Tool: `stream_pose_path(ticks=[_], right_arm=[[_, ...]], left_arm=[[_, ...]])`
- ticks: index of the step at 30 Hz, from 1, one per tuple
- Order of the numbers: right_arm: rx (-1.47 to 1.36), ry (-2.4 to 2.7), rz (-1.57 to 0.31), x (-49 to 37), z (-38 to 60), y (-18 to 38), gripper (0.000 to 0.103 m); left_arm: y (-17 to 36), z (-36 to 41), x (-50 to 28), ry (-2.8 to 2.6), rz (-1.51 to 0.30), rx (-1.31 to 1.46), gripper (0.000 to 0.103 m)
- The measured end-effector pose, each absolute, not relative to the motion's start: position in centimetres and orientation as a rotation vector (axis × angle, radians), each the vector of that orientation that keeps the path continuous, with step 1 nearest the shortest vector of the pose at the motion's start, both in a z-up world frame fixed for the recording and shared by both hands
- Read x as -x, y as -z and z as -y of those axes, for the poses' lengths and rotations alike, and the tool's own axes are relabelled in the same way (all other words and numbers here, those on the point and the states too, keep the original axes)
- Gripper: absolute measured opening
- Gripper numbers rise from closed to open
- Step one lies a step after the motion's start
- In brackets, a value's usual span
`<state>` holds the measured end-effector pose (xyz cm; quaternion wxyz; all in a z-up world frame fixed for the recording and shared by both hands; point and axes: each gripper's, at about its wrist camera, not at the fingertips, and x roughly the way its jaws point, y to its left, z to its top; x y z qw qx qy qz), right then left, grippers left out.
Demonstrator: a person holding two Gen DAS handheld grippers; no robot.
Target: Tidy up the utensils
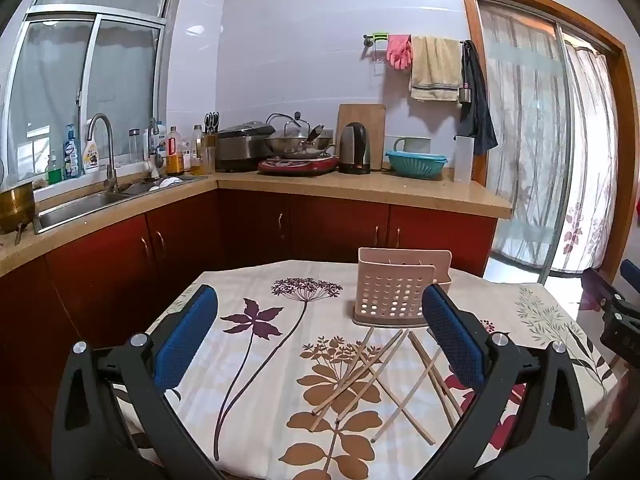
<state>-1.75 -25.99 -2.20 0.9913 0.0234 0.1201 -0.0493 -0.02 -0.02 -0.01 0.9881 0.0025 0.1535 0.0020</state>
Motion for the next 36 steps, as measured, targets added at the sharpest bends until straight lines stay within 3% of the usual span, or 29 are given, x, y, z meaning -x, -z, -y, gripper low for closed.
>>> stream_pose_path(ticks=[36], right_arm=[[-0.053,0.093,-0.247,1.7,25.8,2.3,0.097]], left_arm=[[-0.5,0.1,1.2,0.006,-0.299,-0.003,0.1]])
